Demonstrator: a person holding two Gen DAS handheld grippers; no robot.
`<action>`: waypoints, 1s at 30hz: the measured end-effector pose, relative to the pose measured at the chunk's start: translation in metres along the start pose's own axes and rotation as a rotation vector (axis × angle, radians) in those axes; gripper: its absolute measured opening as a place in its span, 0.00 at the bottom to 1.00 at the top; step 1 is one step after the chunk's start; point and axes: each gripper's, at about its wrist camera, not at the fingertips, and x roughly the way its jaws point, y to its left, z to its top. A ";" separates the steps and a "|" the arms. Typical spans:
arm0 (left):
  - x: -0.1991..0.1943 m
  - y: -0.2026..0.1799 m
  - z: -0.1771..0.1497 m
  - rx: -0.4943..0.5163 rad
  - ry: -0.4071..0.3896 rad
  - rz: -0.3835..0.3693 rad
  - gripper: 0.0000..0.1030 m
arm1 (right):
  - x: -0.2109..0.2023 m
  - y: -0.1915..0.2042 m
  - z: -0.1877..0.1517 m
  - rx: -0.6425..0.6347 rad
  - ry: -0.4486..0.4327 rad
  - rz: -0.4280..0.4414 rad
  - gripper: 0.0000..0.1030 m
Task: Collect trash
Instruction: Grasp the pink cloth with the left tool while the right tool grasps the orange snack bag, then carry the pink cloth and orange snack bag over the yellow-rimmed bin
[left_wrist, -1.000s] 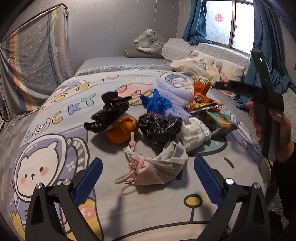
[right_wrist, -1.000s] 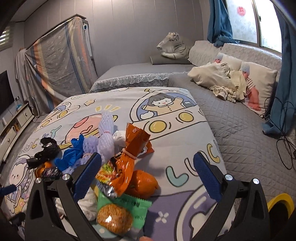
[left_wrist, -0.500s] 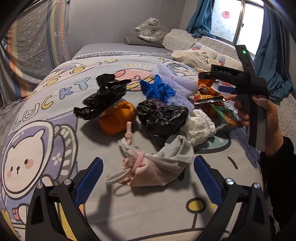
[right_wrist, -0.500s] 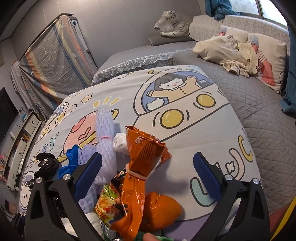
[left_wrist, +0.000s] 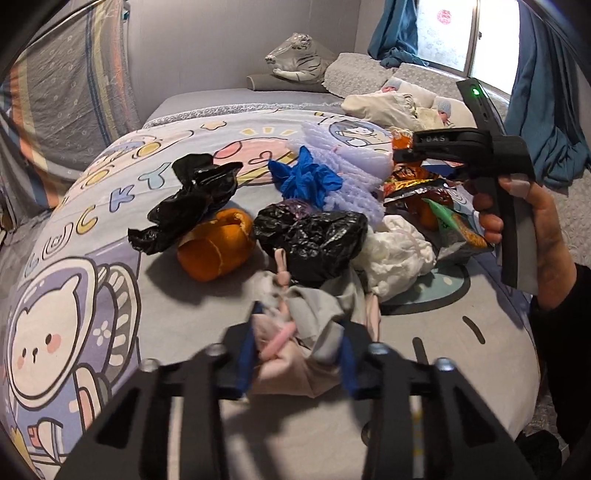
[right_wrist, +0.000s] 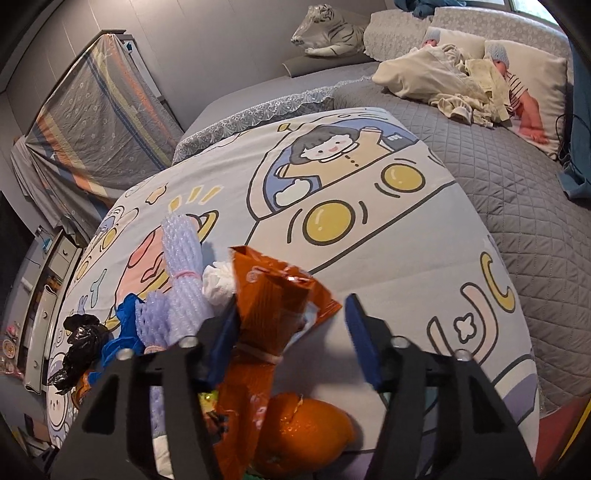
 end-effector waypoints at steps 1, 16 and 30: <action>-0.001 0.002 0.000 -0.009 -0.002 -0.003 0.27 | -0.001 0.000 0.000 0.006 0.003 0.016 0.34; -0.036 0.019 -0.001 -0.070 -0.075 -0.051 0.21 | -0.055 0.005 0.004 0.004 -0.083 0.075 0.25; -0.076 0.015 0.008 -0.064 -0.164 -0.083 0.21 | -0.115 -0.003 -0.003 0.020 -0.147 0.106 0.25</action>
